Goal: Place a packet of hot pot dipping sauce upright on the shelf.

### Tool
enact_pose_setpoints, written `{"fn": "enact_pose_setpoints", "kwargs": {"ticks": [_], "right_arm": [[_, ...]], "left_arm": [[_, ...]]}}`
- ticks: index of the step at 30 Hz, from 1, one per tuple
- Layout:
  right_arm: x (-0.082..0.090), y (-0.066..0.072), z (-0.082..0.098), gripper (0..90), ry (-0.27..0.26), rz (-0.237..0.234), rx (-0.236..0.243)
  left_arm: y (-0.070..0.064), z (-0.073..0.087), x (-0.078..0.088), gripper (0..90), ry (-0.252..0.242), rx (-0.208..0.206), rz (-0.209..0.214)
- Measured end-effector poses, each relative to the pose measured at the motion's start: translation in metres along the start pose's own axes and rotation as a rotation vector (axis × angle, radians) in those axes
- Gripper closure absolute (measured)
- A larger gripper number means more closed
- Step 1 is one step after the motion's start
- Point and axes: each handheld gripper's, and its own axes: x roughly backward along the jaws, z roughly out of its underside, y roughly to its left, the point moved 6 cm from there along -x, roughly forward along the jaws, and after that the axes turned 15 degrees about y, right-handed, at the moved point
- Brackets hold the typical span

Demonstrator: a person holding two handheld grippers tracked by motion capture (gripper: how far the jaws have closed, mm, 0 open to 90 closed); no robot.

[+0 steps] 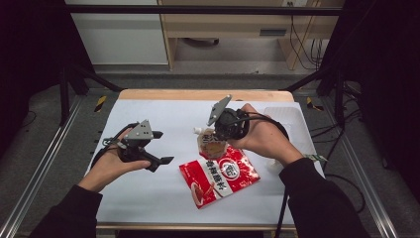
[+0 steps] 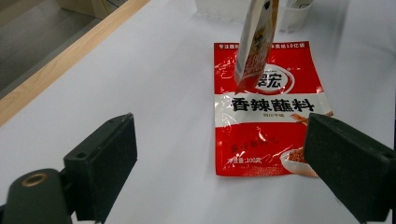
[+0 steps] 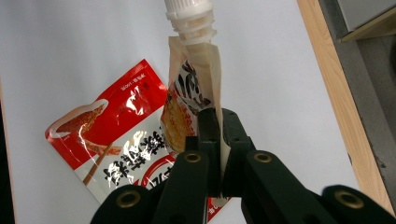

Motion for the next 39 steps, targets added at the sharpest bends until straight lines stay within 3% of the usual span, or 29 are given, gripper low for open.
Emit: {"fn": "enact_pose_setpoints", "kwargs": {"ticks": [14, 23, 32, 39], "right_arm": [[0.015, -0.008, 0.018, 89.7, -0.017, 0.027, -0.029], [0.029, -0.016, 0.033, 89.7, -0.033, 0.054, -0.034], [0.052, -0.034, 0.043, 89.7, -0.080, 0.091, -0.070], [0.061, -0.049, 0.053, 89.7, -0.070, 0.115, -0.088]], "left_arm": [[-0.005, 0.030, -0.009, 6.3, 0.024, 0.032, -0.036], [-0.016, 0.064, -0.022, 5.7, 0.027, 0.073, -0.068], [-0.016, 0.094, -0.033, 5.6, 0.054, 0.118, -0.109], [-0.015, 0.108, -0.034, 5.5, 0.069, 0.135, -0.126]]}}
